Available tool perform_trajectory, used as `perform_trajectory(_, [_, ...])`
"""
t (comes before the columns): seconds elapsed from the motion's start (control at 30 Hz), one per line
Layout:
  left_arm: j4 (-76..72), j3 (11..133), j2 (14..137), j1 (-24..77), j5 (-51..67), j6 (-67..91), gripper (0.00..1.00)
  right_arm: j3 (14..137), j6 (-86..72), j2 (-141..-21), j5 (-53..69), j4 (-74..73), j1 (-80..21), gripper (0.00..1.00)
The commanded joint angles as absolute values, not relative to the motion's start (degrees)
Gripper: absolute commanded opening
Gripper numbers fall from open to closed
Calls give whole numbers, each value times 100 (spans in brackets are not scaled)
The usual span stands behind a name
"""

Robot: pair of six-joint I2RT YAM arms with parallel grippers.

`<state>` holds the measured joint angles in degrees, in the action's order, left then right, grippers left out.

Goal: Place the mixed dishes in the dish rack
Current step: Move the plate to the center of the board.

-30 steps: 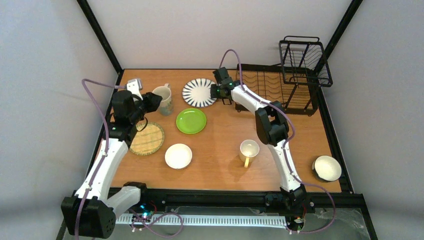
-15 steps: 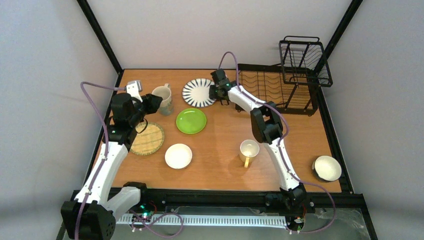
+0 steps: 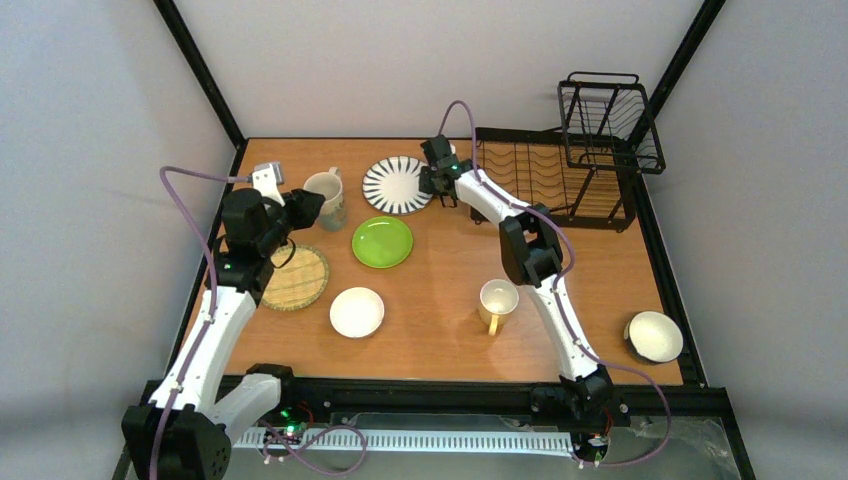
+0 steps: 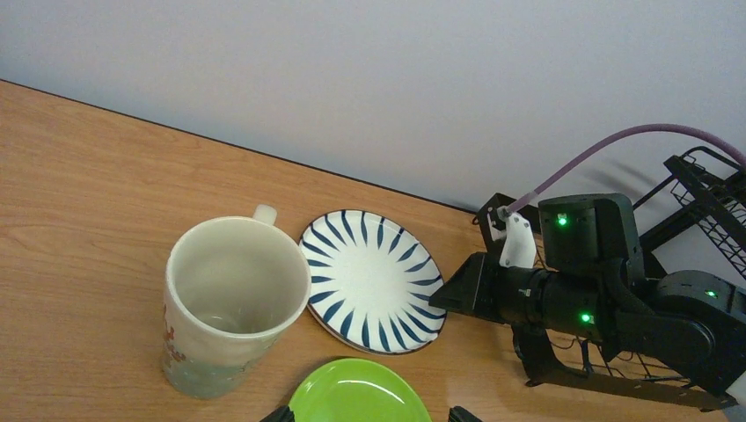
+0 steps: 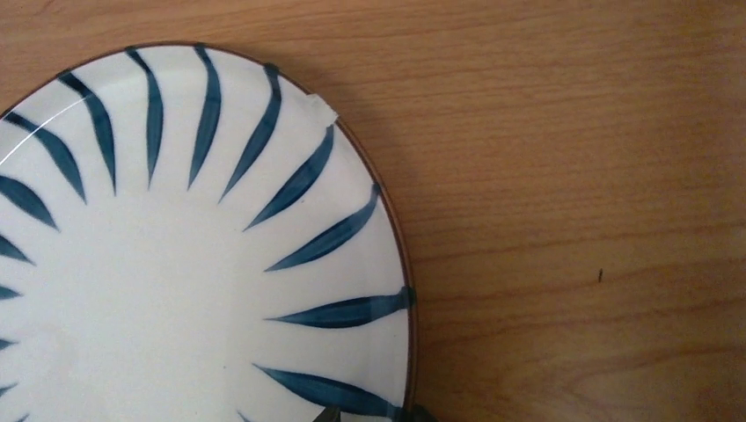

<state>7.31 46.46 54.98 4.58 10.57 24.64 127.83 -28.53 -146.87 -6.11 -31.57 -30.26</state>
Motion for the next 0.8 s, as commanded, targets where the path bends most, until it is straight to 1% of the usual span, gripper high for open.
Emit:
perform_trajectory(0.0, [659, 4683, 5402, 492, 1046, 2494, 100, 12816, -2918, -15035, -638, -3638, -3076, 30])
perform_trajectory(0.1, [673, 4682, 5366, 492, 1020, 2502, 100, 12804, -2990, -15091, -668, -3788, -3075, 8])
perform_trajectory(0.13, [671, 4681, 5362, 492, 1021, 2500, 100, 12804, -3017, -15105, -668, -3833, -3074, 3])
perform_trajectory(0.43, [751, 4656, 5330, 492, 937, 2470, 100, 12594, -3133, -14969, -609, -3889, -3076, 2])
perform_trajectory(0.77, [884, 4711, 5349, 492, 965, 2487, 100, 12025, -3112, -14449, -624, -3788, -3082, 2])
